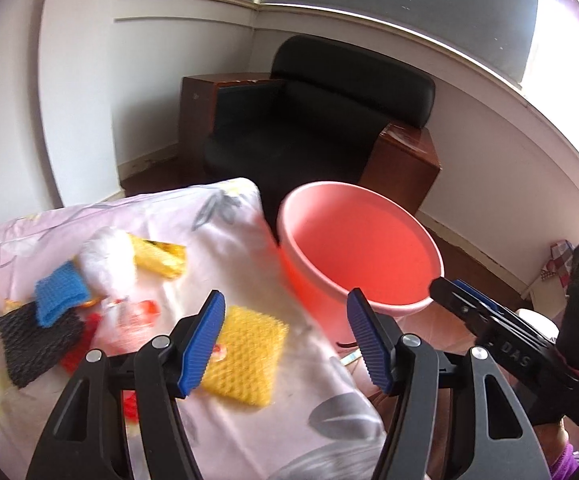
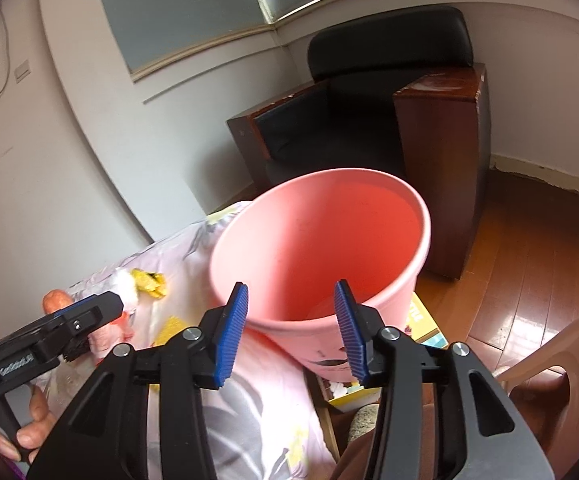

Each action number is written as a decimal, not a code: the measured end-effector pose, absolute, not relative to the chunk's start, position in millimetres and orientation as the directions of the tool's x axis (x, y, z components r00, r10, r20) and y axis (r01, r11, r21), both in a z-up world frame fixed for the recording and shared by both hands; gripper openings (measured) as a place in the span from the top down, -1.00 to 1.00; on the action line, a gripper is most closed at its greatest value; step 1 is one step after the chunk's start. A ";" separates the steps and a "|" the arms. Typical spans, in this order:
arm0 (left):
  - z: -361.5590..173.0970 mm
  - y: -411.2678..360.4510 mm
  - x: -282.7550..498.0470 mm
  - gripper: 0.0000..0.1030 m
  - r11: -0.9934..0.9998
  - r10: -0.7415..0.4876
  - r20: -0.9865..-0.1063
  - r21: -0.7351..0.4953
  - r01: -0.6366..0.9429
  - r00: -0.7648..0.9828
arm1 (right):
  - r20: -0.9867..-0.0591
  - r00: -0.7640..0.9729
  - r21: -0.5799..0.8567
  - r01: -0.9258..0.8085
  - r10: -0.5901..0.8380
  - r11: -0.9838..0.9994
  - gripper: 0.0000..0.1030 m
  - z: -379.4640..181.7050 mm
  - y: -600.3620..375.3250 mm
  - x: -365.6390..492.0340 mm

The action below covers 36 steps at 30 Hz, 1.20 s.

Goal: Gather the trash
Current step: 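Move both open tools back over the trash pile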

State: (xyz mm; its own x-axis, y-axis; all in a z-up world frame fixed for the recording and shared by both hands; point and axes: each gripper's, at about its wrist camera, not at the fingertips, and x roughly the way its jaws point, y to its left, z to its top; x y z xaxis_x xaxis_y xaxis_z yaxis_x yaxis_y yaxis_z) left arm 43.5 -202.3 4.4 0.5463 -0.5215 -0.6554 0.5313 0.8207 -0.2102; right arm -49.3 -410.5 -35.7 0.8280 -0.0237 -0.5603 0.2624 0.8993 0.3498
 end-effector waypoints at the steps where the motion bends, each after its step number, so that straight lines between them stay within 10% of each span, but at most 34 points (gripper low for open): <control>1: 5.1 -196.0 42.6 -0.21 0.827 -0.515 -0.654 -0.209 0.521 0.554 | -0.558 0.829 0.349 0.254 -0.017 0.902 0.11 -34.4 -407.3 -50.1; 36: -31.8 -11.6 10.2 -0.21 0.960 -0.261 -0.722 -0.125 0.251 0.641 | -0.631 0.748 0.339 0.026 0.207 0.940 0.11 -53.3 -304.8 -29.9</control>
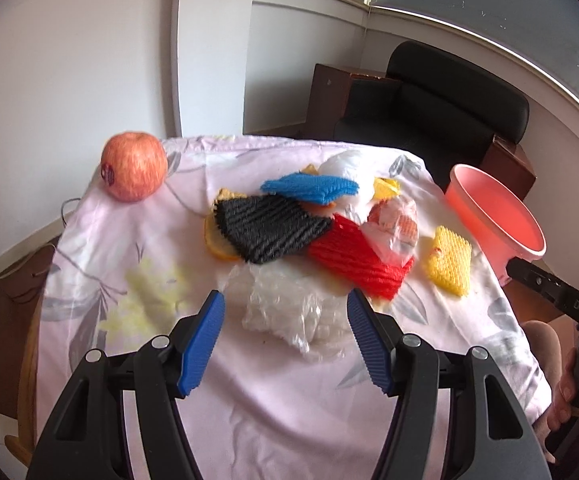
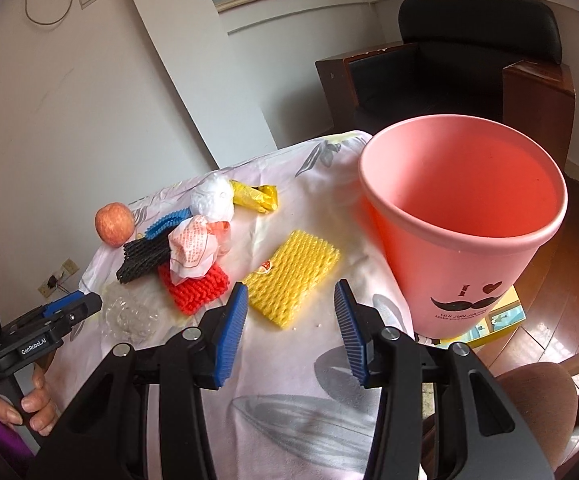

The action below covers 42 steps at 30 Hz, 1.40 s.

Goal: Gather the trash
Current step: 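Move both open tools back over the trash pile, then grasp the clear plastic bag with the left tool while the right tool grasps the white printed bag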

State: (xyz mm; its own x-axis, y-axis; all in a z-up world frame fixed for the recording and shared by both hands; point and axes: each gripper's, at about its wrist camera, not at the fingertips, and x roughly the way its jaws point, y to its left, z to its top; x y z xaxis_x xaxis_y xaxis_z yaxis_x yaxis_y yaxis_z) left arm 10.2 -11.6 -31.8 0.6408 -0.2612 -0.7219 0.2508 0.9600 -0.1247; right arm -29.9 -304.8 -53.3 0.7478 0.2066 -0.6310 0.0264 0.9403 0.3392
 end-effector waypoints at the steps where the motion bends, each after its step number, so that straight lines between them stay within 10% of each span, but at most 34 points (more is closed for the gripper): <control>1: -34.4 -10.9 9.5 -0.21 0.958 -0.272 -0.728 -0.140 0.252 0.629 | -0.633 0.745 0.341 0.025 0.210 0.940 0.11 -54.0 -303.9 -29.1; 14: -60.4 -3.9 29.5 -0.18 0.929 -0.360 -0.776 -0.351 0.120 0.519 | -0.640 0.721 0.329 -0.053 0.265 0.943 0.11 -53.9 -276.0 -18.4; 27: -61.2 4.1 30.9 0.61 0.924 -0.379 -0.755 -0.344 0.168 0.536 | -0.625 0.702 0.333 -0.158 0.343 0.930 0.11 -46.9 -238.9 -1.7; 42: -47.0 16.1 16.4 0.64 0.925 -0.377 -0.708 -0.315 0.211 0.597 | -0.587 0.727 0.405 -0.118 0.357 0.907 0.11 -40.7 -245.9 -2.5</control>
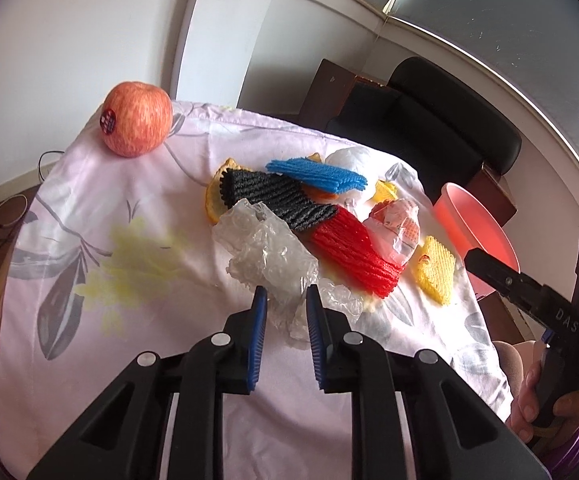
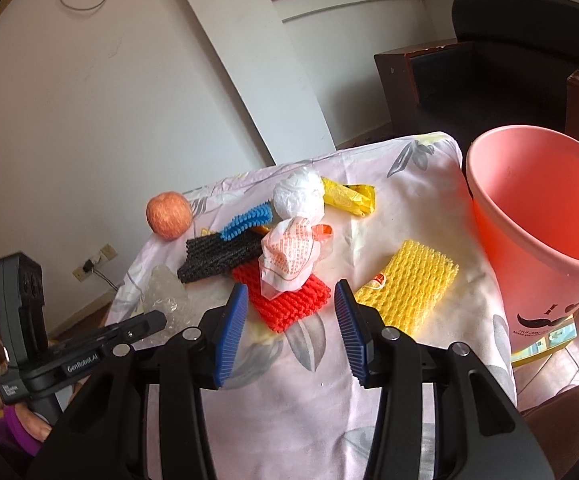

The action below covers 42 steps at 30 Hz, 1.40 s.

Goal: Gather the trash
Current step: 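Grasp the clear plastic bag with the left tool while the right tool grasps the white printed bag, then carry both held plastic bags over the pink bucket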

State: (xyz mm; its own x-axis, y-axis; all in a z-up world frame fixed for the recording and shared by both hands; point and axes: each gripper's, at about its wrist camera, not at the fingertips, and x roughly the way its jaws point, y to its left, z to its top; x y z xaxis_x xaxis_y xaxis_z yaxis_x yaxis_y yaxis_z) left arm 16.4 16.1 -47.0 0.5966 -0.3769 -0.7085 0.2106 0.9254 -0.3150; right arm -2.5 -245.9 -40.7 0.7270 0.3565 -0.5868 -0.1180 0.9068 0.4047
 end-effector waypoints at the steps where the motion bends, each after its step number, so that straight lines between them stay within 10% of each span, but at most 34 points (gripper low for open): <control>1: -45.9 16.2 15.1 0.64 0.927 -0.373 -0.706 -0.308 0.213 0.602 | -0.586 0.727 0.408 -0.115 0.357 0.906 0.11 -40.9 -246.2 -1.8; 24: -44.6 29.7 12.7 0.64 0.932 -0.361 -0.700 -0.294 0.213 0.616 | -0.672 0.642 0.433 -0.061 0.368 0.899 -0.06 -67.8 -219.0 60.3; 30: -44.2 27.5 11.8 0.64 0.934 -0.356 -0.702 -0.287 0.213 0.616 | -0.680 0.635 0.419 -0.073 0.366 0.905 0.59 -75.0 -218.3 56.1; 42: -34.5 18.3 6.5 0.64 0.941 -0.339 -0.697 -0.261 0.216 0.633 | -0.610 0.708 0.393 -0.121 0.357 0.912 0.62 -49.1 -229.4 21.8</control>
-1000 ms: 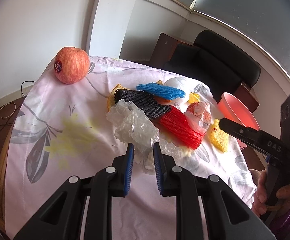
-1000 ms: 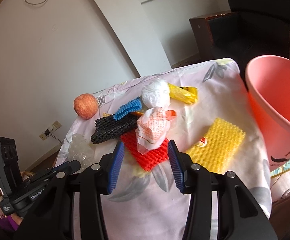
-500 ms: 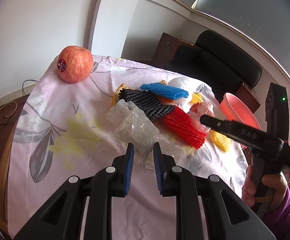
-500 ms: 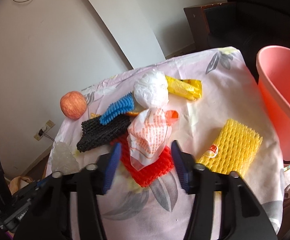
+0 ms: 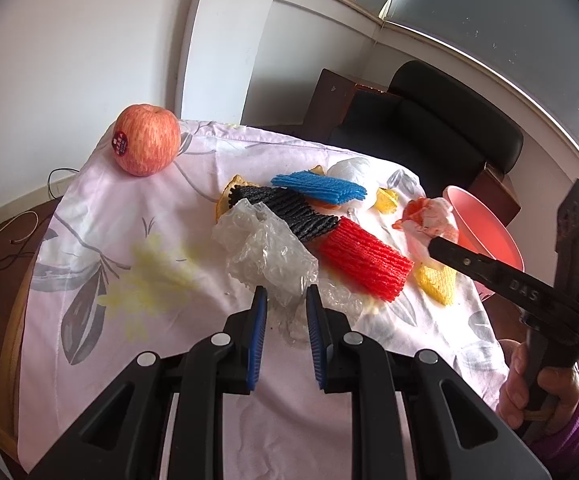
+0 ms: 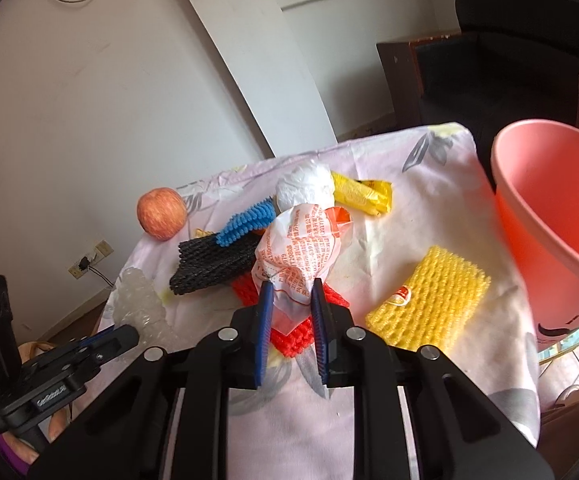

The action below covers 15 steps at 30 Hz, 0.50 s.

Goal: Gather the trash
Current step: 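Carry both held plastic bags over the pink bucket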

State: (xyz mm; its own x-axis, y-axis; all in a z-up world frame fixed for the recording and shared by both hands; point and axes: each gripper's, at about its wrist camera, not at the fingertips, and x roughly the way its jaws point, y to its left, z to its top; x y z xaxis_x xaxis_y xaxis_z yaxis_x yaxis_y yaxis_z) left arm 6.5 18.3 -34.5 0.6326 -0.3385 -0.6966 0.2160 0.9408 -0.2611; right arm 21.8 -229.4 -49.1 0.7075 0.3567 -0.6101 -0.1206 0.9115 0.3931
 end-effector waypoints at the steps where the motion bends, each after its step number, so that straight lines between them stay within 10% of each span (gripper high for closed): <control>1: -33.1 16.5 5.9 0.64 0.941 -0.337 -0.695 -0.257 0.218 0.635 | -0.606 0.711 0.393 -0.122 0.356 0.912 0.62 -47.0 -230.2 20.0; 15: -7.3 -17.3 4.5 0.63 0.940 -0.340 -0.652 -0.212 0.267 0.677 | -0.558 0.775 0.348 -0.108 0.298 0.931 0.62 -30.0 -255.0 -9.7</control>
